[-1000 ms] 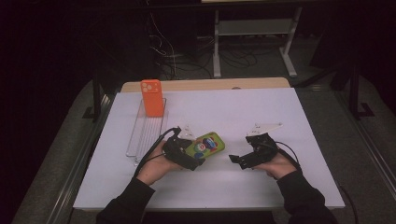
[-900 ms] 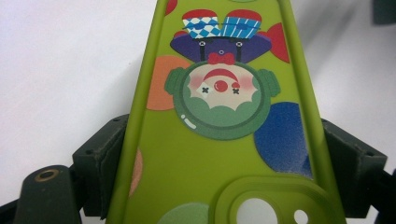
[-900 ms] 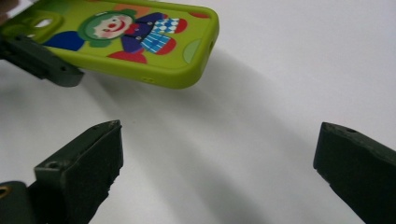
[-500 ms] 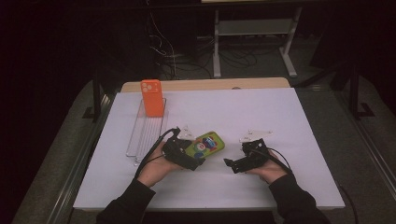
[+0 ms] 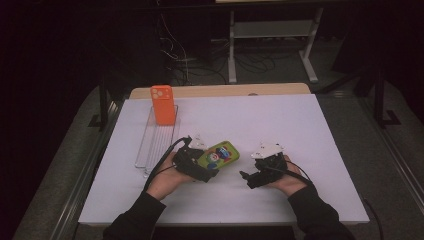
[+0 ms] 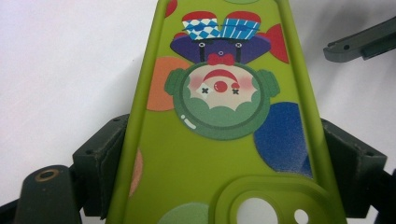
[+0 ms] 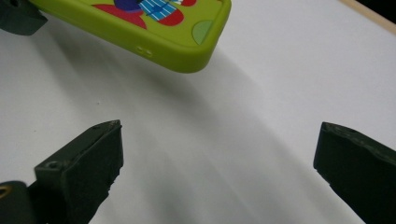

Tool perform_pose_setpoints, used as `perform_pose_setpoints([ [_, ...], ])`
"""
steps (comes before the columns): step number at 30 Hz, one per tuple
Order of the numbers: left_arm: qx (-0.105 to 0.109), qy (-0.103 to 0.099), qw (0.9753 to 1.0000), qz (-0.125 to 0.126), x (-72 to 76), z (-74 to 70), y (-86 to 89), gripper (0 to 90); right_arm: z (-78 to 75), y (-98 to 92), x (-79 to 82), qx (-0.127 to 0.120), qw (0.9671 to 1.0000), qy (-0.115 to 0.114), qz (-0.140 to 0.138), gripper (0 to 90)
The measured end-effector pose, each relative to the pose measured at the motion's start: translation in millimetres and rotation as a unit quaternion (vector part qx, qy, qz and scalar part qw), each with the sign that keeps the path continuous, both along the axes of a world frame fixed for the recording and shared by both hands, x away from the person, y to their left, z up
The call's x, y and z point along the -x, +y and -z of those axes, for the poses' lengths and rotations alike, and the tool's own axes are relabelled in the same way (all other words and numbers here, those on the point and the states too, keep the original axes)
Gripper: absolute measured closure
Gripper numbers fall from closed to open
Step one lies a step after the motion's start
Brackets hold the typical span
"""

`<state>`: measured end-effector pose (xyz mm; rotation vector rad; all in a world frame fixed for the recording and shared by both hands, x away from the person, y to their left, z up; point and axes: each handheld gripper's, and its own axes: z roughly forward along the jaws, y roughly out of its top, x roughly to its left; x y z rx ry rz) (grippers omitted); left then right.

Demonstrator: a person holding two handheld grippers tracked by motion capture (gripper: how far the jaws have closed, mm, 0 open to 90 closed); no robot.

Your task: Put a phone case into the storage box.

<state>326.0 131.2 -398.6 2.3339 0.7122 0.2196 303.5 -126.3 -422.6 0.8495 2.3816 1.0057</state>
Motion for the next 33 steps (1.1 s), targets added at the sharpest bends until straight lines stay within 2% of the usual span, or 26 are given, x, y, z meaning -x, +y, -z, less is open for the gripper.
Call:
perform_pose_setpoints([
  [3,-0.001,0.0,1.0,0.001,-0.1,0.3,0.1,14.9,-1.4,2.2,2.1,0.009,0.9998,-0.015,-0.004,0.7],
  [6,-0.002,0.0,1.0,0.002,-0.1,-0.1,0.1,14.9,-2.0,3.2,3.6,0.033,0.9986,-0.039,-0.013,0.8],
  [9,0.0,0.001,1.0,0.002,0.0,-0.3,0.1,14.9,-1.4,4.1,4.6,0.048,0.9971,-0.054,-0.022,0.8],
  [11,0.001,0.002,1.0,0.002,-0.1,0.0,0.1,14.9,-1.2,4.8,5.4,0.05,0.997,-0.056,-0.021,0.8],
  [15,-0.001,0.004,1.0,0.004,0.3,-0.1,-0.3,14.9,-0.8,5.9,6.2,0.077,0.9936,-0.077,-0.03,0.7],
  [18,-0.002,0.005,1.0,0.005,0.6,-0.4,-0.7,14.9,-0.2,7.4,7.2,0.084,0.9918,-0.091,-0.032,0.8],
  [20,-0.002,0.005,1.0,0.006,0.9,-0.3,-0.9,14.9,0.3,8.3,7.8,0.101,0.9885,-0.107,-0.037,0.8],
  [23,-0.007,0.001,0.9999,0.012,0.3,-0.2,-1.1,14.9,0.2,9.9,9.5,0.109,0.9868,-0.112,-0.041,0.8],
  [25,-0.006,0.001,0.9999,0.012,0.4,0.0,-1.3,14.9,0.4,11.3,10.6,0.12,0.9843,-0.121,-0.049,0.8],
  [27,-0.006,0.002,0.9999,0.013,0.4,-0.1,-1.3,14.9,1.0,13.3,11.7,0.135,0.9802,-0.134,-0.055,0.8],
  [31,-0.005,0.003,0.9999,0.014,0.4,-0.5,-1.0,14.9,2.1,16.6,14.5,0.15,0.9763,-0.143,-0.061,0.8],
  [33,-0.006,0.002,0.9998,0.018,-0.3,-1.0,-0.5,14.9,2.5,17.5,15.2,0.165,0.9719,-0.154,-0.067,0.8],
])
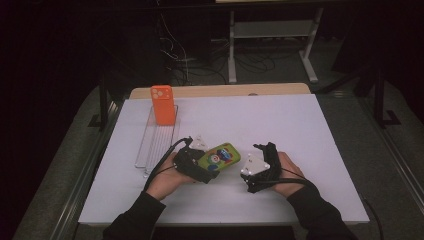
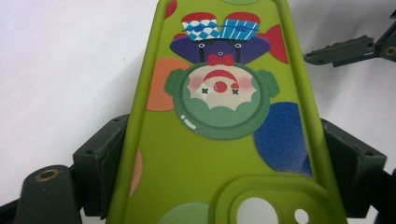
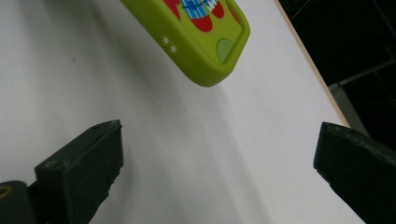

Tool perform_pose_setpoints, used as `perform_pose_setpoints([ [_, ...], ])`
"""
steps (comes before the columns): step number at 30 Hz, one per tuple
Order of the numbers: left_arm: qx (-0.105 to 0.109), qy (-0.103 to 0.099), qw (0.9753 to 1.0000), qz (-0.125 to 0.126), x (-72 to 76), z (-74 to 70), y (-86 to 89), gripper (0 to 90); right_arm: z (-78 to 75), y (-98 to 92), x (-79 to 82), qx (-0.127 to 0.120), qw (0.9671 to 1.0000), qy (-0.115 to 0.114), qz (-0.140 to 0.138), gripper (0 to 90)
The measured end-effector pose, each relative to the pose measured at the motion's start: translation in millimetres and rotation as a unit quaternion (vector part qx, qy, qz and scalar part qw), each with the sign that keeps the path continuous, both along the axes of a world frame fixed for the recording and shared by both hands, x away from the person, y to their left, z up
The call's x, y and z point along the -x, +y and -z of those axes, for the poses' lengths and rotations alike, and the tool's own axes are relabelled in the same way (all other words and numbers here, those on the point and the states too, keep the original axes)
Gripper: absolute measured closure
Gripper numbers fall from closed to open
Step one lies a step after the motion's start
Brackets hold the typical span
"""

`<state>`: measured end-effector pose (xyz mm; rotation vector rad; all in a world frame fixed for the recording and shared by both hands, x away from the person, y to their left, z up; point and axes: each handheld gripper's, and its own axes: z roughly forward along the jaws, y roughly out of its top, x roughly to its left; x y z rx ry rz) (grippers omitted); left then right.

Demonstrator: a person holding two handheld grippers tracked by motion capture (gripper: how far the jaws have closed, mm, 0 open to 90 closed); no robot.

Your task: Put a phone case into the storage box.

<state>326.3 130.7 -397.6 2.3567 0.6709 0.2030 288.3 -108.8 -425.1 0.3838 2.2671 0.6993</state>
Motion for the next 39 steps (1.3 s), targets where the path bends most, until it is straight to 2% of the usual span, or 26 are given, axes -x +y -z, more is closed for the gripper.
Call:
perform_pose_setpoints([
  [2,-0.001,0.0,1.0,0.003,-0.3,0.0,0.1,15.0,-0.5,0.3,0.2,0.018,0.9998,-0.005,-0.01,0.8],
  [3,0.0,0.001,1.0,0.003,-0.3,0.0,0.0,14.9,-0.7,0.7,0.3,0.024,0.9995,-0.015,-0.012,0.8],
  [4,-0.001,0.002,1.0,0.003,-0.2,0.0,0.0,14.9,-0.5,1.4,0.7,0.024,0.9995,-0.016,-0.014,0.8],
  [5,0.002,0.003,1.0,0.002,0.0,0.2,-0.3,14.9,-0.6,1.9,1.1,0.03,0.9992,-0.021,-0.017,0.8],
  [6,0.016,0.007,0.9998,-0.009,1.4,1.4,-2.1,14.9,-0.7,2.7,1.8,0.033,0.9989,-0.026,-0.02,0.8],
  [11,0.02,0.005,0.9997,-0.012,1.3,1.5,-2.6,15.0,-0.1,7.2,3.7,0.059,0.9959,-0.056,-0.039,1.1],
  [15,0.019,0.011,0.9997,-0.014,1.3,1.5,-3.5,14.9,0.5,11.0,3.7,0.068,0.9943,-0.068,-0.046,4.3],
  [21,0.012,0.01,0.9999,-0.007,0.6,0.6,-2.0,15.0,-1.6,17.5,3.9,0.079,0.9903,-0.103,-0.05,12.1],
  [24,0.023,0.014,0.9995,-0.019,1.7,0.5,-2.9,15.0,-1.4,21.9,5.3,0.092,0.9875,-0.116,-0.055,15.4],
  [25,0.014,0.013,0.9997,-0.013,0.6,-0.3,-1.5,15.0,-0.7,23.6,6.3,0.1,0.9847,-0.134,-0.051,16.9],
  [26,0.011,0.014,0.9998,-0.011,0.0,-0.6,-0.5,15.0,-0.5,25.3,7.0,0.104,0.9838,-0.135,-0.055,18.5],
  [27,0.019,0.014,0.9996,-0.017,0.3,0.0,-1.2,15.0,1.0,27.8,8.4,0.103,0.983,-0.142,-0.054,20.4],
  [28,0.02,0.015,0.9995,-0.02,0.4,-0.3,-1.3,15.0,2.0,29.7,9.5,0.109,0.9808,-0.152,-0.056,22.4],
  [32,0.022,0.015,0.9994,-0.021,0.1,-0.1,-1.0,15.0,4.6,36.2,11.4,0.114,0.9765,-0.17,-0.068,28.2],
  [33,0.022,0.015,0.9994,-0.022,0.0,0.0,-0.9,15.0,5.8,37.4,11.4,0.113,0.9745,-0.181,-0.069,29.5],
  [36,0.022,0.016,0.9994,-0.022,-0.2,-0.1,-0.9,15.0,6.5,40.1,12.4,0.113,0.974,-0.182,-0.072,34.2],
  [38,0.011,0.013,0.9998,-0.014,-1.1,-0.6,0.5,15.0,7.7,41.6,12.1,0.116,0.9722,-0.188,-0.077,38.0],
  [39,0.012,0.013,0.9997,-0.016,-0.9,-0.4,0.3,15.0,8.6,42.3,12.5,0.116,0.9717,-0.19,-0.078,40.1],
])
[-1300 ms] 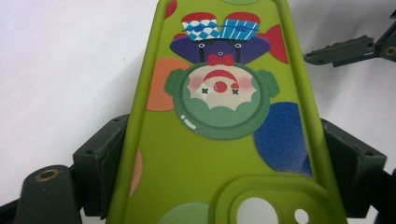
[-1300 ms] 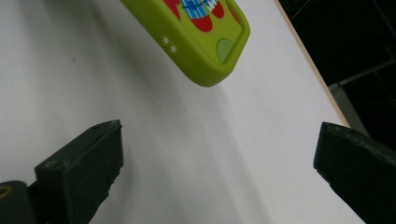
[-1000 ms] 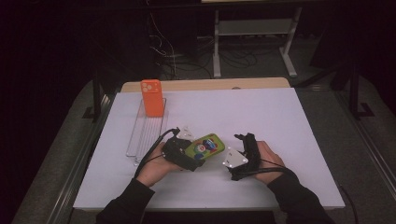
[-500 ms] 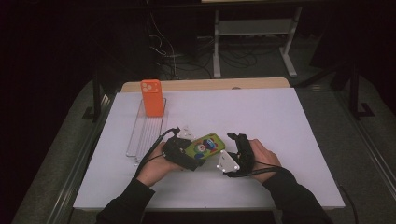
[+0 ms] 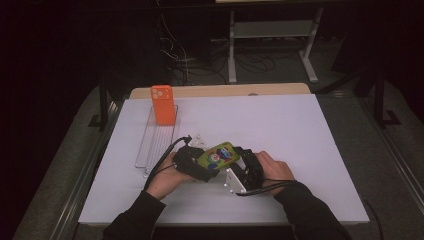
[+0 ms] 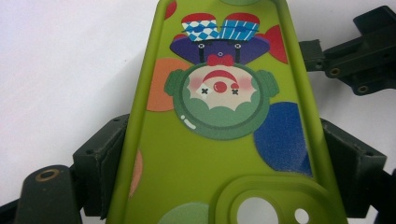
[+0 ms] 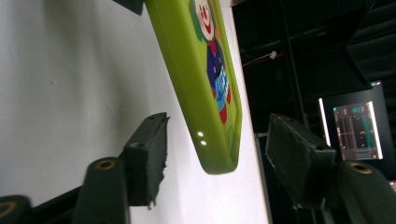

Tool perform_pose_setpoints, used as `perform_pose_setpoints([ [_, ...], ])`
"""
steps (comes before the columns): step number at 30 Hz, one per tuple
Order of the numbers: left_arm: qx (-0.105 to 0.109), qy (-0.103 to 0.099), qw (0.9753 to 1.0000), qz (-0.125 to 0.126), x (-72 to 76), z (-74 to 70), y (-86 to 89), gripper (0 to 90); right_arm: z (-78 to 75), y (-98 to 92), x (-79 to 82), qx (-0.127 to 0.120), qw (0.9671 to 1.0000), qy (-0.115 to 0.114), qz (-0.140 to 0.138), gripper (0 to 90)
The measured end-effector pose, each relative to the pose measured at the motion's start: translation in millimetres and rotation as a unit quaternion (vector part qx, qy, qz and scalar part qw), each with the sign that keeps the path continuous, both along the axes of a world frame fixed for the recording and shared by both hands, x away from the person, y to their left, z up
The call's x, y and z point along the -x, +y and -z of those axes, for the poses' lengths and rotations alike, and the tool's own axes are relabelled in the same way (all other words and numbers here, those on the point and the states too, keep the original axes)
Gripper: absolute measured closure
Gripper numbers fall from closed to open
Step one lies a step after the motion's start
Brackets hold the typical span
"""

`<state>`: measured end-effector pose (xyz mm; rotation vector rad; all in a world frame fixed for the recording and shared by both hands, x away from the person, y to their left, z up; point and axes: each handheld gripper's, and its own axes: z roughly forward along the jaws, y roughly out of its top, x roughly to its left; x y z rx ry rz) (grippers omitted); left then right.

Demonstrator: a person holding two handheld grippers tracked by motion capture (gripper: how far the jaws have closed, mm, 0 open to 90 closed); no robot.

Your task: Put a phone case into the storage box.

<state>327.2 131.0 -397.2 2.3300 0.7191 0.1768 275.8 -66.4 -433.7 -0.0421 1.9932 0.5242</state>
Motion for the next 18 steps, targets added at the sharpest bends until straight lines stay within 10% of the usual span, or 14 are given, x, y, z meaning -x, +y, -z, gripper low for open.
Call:
perform_pose_setpoints([
  [18,0.002,0.005,1.0,0.0,0.4,0.5,-1.2,15.0,10.9,10.4,5.1,0.038,0.9972,-0.056,-0.032,65.7],
])
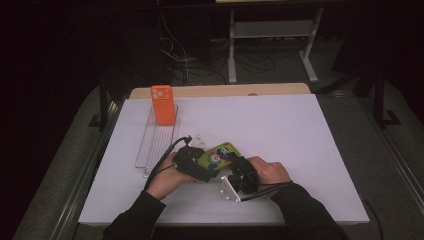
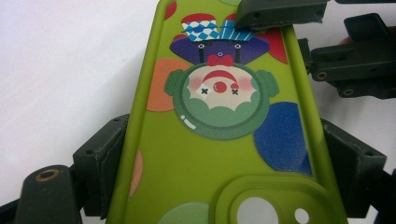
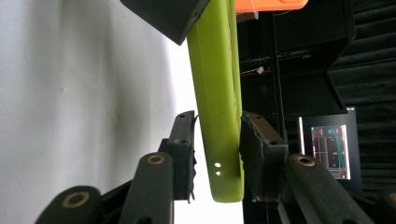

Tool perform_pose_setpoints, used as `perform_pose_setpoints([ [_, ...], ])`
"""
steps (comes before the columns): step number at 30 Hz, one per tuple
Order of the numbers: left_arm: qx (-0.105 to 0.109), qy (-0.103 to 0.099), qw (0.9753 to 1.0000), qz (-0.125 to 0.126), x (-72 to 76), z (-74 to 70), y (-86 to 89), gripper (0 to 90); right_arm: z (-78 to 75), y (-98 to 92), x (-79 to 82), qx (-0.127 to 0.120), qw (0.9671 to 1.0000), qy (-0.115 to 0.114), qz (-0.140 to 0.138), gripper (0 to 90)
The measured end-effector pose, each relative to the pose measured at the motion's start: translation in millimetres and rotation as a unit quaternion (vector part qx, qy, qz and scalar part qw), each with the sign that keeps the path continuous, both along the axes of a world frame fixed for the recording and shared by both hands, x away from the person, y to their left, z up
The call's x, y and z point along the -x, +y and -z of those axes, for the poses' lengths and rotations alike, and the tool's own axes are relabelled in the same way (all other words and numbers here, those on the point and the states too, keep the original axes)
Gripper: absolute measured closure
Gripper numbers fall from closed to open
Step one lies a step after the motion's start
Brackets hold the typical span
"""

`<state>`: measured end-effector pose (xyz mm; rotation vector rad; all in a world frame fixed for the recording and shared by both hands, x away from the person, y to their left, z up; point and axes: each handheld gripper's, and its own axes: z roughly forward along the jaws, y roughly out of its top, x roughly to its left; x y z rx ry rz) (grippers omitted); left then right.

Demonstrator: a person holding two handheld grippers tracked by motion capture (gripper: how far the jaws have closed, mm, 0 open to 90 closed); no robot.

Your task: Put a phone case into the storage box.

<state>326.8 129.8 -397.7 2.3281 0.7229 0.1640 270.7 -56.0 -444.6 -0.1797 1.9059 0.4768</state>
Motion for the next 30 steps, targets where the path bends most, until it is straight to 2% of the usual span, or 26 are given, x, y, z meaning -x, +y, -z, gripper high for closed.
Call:
perform_pose_setpoints([
  [10,0.001,0.002,1.0,0.004,-0.4,-0.1,0.3,14.9,3.0,2.3,2.2,0.019,0.9996,-0.022,-0.001,73.1],
  [14,-0.001,0.003,1.0,0.007,-0.5,0.1,-0.3,14.7,4.7,3.0,3.8,0.032,0.9993,-0.021,0.002,74.9],
  [16,0.003,0.003,1.0,0.006,-0.1,0.7,-0.8,14.6,6.0,3.2,4.8,0.037,0.9989,-0.029,0.001,75.3],
  [17,0.012,0.005,0.9999,0.0,0.6,1.7,-1.8,14.4,6.7,3.2,4.7,0.037,0.9987,-0.034,-0.001,75.4],
  [18,-0.001,0.003,0.9999,0.011,-0.8,0.7,0.6,14.3,6.6,3.2,4.9,0.038,0.9988,-0.032,-0.002,75.4],
  [19,0.005,0.005,0.9999,0.01,-0.9,0.9,0.8,14.1,6.5,3.3,5.0,0.038,0.9988,-0.032,-0.002,75.5],
  [20,0.02,0.007,0.9998,0.0,0.3,2.3,-0.6,13.8,6.6,3.4,5.2,0.038,0.9986,-0.035,-0.003,75.5],
  [24,0.026,0.001,0.9997,0.001,0.7,1.7,0.4,12.6,5.4,2.8,5.6,0.035,0.9985,-0.041,-0.002,75.7],
  [27,0.027,0.003,0.9996,0.005,0.3,0.4,1.5,6.0,4.7,2.1,4.9,0.036,0.9986,-0.039,0.003,75.8],
  [28,0.021,0.002,0.9997,0.011,-0.6,-0.7,3.0,3.9,4.8,1.4,4.3,0.037,0.9985,-0.039,0.004,75.8],
  [30,0.026,0.002,0.9996,0.013,-0.5,-2.0,3.9,1.0,5.1,0.8,4.1,0.032,0.9988,-0.035,0.008,75.8],
])
